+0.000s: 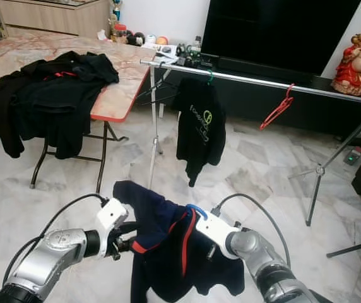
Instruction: Hang hanger
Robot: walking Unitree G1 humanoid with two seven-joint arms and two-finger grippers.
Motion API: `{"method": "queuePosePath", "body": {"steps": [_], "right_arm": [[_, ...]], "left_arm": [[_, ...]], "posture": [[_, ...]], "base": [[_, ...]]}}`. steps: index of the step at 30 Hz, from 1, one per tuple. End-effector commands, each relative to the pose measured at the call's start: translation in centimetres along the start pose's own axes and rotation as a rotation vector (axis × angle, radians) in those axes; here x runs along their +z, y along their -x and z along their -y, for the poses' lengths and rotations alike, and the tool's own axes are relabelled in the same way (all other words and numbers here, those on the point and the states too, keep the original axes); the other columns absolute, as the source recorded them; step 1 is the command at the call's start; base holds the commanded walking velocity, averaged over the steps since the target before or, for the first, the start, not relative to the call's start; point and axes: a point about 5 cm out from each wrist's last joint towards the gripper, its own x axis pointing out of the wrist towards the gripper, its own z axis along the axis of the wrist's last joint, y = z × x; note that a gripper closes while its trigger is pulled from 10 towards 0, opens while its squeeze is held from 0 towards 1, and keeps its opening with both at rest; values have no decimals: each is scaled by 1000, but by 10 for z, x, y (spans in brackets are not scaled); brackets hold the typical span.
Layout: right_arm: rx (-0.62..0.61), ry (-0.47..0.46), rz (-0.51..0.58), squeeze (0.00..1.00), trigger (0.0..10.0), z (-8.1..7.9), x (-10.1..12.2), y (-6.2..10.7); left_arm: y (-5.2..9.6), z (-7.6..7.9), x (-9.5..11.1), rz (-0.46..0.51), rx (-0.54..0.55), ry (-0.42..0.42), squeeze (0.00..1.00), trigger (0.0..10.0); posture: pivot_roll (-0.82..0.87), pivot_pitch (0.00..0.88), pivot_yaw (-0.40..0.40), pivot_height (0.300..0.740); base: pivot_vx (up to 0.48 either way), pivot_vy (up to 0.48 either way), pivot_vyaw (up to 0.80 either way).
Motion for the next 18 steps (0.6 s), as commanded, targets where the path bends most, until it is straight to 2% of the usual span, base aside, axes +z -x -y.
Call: {"method": "queuePosePath", "body": {"steps": [1, 9, 11, 12, 14, 16, 17, 18], "right_arm": [[-26, -46, 25, 0, 0, 5, 4, 1], [-54, -61, 37, 0, 0, 2, 6, -2], [-64, -65, 44, 0, 0, 2, 7, -2], [-57, -83, 54, 0, 0, 1, 8, -3], [-46, -91, 56, 0, 0, -1, 8, -3], [-43, -88, 54, 0, 0, -1, 8, -4], [-46, -87, 52, 0, 0, -1, 8, -4], [-54, -90, 49, 0, 0, 0, 7, -3]], "left_arm": [[-2, 8, 1, 1, -57, -13, 1000, 10000], [3, 19, -1, -5, -172, -3, 1000, 10000], [3, 17, -1, -12, -156, -26, 1000, 10000], [-1, 0, -2, -46, 19, -67, 1000, 10000], [-1, -12, -6, -86, 114, -85, 1000, 10000], [0, -15, -7, -102, 131, -103, 1000, 10000], [0, -15, -6, -85, 121, -80, 1000, 10000], [1, -4, 1, -13, 13, -36, 1000, 10000]], "posture": [[38, 3, -128, 740], [49, 4, -129, 740], [50, 2, -128, 740], [50, 5, -128, 740], [52, 5, -129, 740], [49, 5, -129, 740], [48, 5, -128, 740], [48, 5, -128, 740]], "base": [[0, 0, 0], [0, 0, 0], [0, 0, 0], [0, 0, 0], [0, 0, 0], [0, 0, 0], [0, 0, 0], [0, 0, 0]]}}
